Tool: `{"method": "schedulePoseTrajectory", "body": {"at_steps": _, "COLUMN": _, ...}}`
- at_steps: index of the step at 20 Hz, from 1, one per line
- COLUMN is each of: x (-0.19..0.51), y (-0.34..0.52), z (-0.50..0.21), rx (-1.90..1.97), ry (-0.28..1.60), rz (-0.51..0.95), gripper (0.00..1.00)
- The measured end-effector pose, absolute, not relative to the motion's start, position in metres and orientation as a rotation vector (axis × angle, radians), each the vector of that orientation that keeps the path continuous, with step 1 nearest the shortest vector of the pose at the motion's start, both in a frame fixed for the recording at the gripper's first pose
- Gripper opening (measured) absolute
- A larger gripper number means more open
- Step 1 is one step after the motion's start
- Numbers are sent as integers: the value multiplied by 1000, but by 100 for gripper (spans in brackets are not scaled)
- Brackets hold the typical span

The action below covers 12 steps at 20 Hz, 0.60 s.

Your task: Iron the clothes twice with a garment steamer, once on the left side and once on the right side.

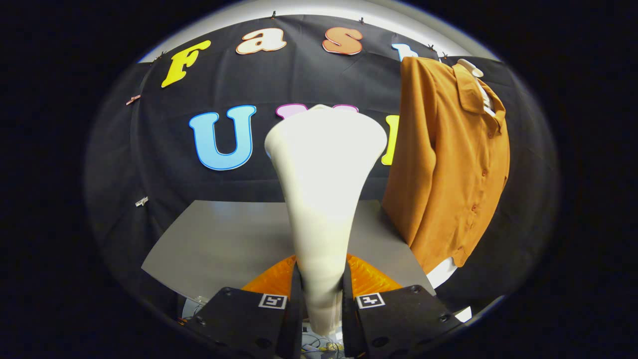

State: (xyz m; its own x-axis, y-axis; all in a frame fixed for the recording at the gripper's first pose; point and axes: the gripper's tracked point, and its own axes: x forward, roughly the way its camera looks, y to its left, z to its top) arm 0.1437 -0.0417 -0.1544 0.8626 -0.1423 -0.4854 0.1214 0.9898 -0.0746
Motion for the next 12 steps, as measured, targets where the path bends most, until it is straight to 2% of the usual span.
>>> {"method": "schedulePoseTrajectory", "body": {"at_steps": 12, "x": 45, "y": -53, "z": -118, "rx": 7, "ry": 434, "rz": -261, "gripper": 35}}
